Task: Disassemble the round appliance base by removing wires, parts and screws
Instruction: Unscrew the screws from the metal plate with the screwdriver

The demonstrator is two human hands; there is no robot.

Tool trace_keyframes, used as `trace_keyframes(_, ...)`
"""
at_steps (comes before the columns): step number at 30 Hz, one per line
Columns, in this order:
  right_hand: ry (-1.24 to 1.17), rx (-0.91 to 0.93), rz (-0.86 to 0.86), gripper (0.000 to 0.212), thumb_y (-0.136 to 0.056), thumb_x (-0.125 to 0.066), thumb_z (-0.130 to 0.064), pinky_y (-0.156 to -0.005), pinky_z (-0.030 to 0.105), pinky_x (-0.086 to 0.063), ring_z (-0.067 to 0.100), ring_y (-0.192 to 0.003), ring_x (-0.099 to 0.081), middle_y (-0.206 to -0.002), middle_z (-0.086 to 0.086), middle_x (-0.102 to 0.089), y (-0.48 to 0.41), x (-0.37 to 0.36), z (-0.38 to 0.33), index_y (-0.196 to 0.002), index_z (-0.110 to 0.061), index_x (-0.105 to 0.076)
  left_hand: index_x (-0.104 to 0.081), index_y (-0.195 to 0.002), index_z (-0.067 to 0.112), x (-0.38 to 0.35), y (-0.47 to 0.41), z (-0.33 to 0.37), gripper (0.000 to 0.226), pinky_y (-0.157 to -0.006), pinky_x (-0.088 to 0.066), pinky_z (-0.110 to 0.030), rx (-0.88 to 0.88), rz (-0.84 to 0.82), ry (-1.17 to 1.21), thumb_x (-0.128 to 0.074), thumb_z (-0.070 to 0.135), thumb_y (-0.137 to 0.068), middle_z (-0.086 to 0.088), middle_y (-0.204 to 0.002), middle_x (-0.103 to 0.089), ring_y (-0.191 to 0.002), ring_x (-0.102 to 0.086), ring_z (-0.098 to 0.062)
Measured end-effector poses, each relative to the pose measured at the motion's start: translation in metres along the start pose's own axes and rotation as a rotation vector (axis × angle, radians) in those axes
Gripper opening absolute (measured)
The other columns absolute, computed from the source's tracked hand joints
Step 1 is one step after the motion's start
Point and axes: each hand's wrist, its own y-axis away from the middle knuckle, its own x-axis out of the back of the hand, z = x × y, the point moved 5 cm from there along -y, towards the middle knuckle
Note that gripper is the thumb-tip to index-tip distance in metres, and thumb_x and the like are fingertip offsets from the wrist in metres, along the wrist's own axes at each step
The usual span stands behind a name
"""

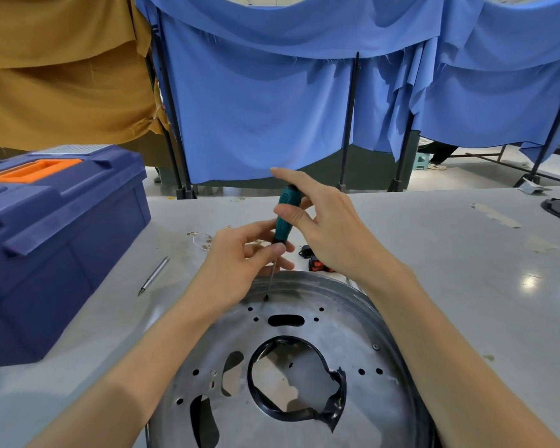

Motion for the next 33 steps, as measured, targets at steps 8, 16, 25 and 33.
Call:
trace_keyframes(8, -0.097, -0.044, 0.076, 0.033, -0.088, -0.067, -0.035, -0.065, 0.01, -0.043, 0.009, -0.088, -0.058, -0.102, -0.006, -0.059, 0.002, -0.002, 0.0, -0.112, -0.021, -0.049, -0.067, -0.095, 0.017, 0.005, -0.002, -0.005, 0.008, -0.07, -0.062, -0.043, -0.018, 0.055, -0.085, -0.067, 0.012, -0.089, 0.001, -0.084, -0.073, -0.073, -0.074, -0.022)
trace_keyframes(16, -0.144, -0.014, 0.12, 0.029, -0.081, -0.075, -0.01, -0.074, 0.018, -0.051, 0.006, -0.083, -0.061, -0.09, -0.009, -0.066, 0.001, 0.005, -0.006, -0.108, -0.015, -0.064, -0.053, -0.085, 0.005, 0.004, 0.002, -0.002, 0.025, -0.067, -0.058, -0.057, -0.029, 0.106, -0.112, -0.073, 0.019, -0.085, -0.005, -0.08, -0.068, -0.065, -0.073, -0.026)
trace_keyframes(25, -0.192, -0.001, 0.123, 0.031, -0.076, -0.07, 0.009, -0.077, 0.017, -0.052, 0.012, -0.079, -0.063, -0.085, -0.003, -0.066, 0.003, 0.009, -0.009, -0.102, -0.008, -0.068, -0.063, -0.095, 0.022, -0.007, 0.002, 0.0, 0.027, -0.067, -0.06, -0.037, -0.043, -0.034, -0.143, -0.05, 0.044, -0.087, -0.001, -0.08, -0.074, -0.067, -0.073, -0.022)
trace_keyframes(33, -0.234, -0.018, 0.096, 0.034, -0.077, -0.062, 0.017, -0.086, 0.034, -0.053, 0.021, -0.084, -0.064, -0.088, 0.009, -0.068, 0.003, 0.009, -0.008, -0.103, -0.005, -0.068, -0.062, -0.09, 0.012, -0.006, 0.001, 0.004, 0.019, -0.069, -0.059, -0.052, -0.045, 0.001, -0.198, -0.057, 0.029, -0.095, -0.005, -0.072, -0.073, -0.062, -0.073, -0.023)
